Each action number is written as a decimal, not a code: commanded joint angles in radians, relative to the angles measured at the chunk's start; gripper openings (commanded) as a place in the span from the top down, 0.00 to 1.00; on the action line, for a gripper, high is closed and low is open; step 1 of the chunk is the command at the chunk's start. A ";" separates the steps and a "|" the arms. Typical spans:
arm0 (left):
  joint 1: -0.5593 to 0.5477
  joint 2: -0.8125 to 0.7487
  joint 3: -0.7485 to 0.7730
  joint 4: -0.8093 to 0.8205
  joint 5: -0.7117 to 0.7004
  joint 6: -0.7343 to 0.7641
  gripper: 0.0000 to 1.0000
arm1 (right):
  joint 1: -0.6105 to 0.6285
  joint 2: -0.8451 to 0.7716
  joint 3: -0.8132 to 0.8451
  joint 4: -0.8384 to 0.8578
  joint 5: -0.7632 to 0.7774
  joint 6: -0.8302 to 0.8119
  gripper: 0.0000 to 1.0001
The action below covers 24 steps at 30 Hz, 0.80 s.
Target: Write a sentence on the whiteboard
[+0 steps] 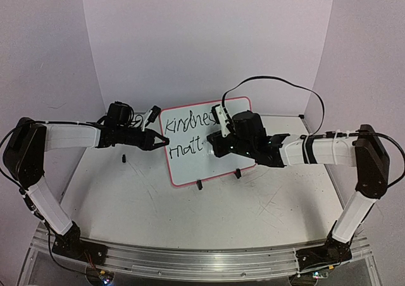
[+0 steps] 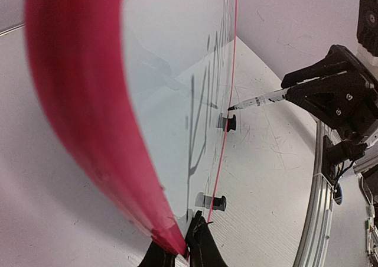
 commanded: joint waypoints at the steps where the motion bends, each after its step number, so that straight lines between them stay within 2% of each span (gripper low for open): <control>1: 0.014 -0.002 0.033 -0.020 -0.231 0.098 1.00 | -0.003 0.016 0.001 0.008 0.008 0.009 1.00; 24: 0.015 -0.003 0.035 -0.020 -0.232 0.099 1.00 | -0.035 -0.013 -0.013 0.011 0.185 0.007 1.00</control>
